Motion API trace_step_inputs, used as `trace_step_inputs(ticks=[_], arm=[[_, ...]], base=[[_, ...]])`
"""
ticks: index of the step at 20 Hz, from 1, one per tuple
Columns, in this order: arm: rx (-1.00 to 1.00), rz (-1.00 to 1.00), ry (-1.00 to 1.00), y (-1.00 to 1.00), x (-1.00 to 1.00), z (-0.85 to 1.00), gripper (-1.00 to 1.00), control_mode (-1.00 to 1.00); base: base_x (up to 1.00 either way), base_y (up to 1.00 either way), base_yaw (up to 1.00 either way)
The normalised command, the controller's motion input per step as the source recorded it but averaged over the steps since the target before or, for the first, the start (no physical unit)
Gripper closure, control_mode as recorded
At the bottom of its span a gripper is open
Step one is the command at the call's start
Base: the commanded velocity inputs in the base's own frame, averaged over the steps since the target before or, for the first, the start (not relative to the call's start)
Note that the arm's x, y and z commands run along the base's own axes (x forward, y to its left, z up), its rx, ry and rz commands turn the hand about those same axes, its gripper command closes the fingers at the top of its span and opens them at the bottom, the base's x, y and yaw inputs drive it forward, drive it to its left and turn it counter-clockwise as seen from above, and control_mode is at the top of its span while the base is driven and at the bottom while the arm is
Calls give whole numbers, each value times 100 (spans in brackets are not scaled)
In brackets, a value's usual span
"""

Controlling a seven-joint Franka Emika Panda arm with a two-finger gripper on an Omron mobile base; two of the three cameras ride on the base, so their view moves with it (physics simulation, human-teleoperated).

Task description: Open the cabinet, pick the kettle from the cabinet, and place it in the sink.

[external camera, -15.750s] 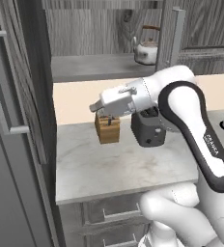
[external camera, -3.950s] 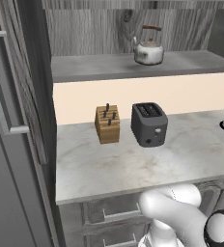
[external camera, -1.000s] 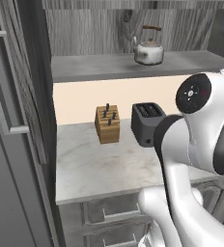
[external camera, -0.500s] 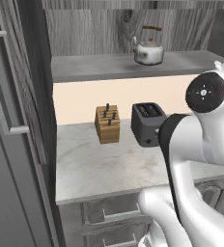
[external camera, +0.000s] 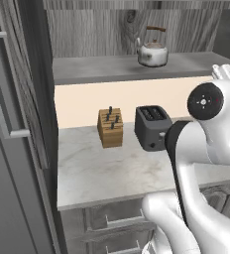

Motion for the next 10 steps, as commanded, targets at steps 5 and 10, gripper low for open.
trace_step_inputs(ticks=[5, 10], arm=[[1, 0, -1, -12, 50, -10, -100, -100], [3, 0, 0, -31, 40, 0, -100, -100]], base=[[0, 0, 0], [0, 0, 0]])
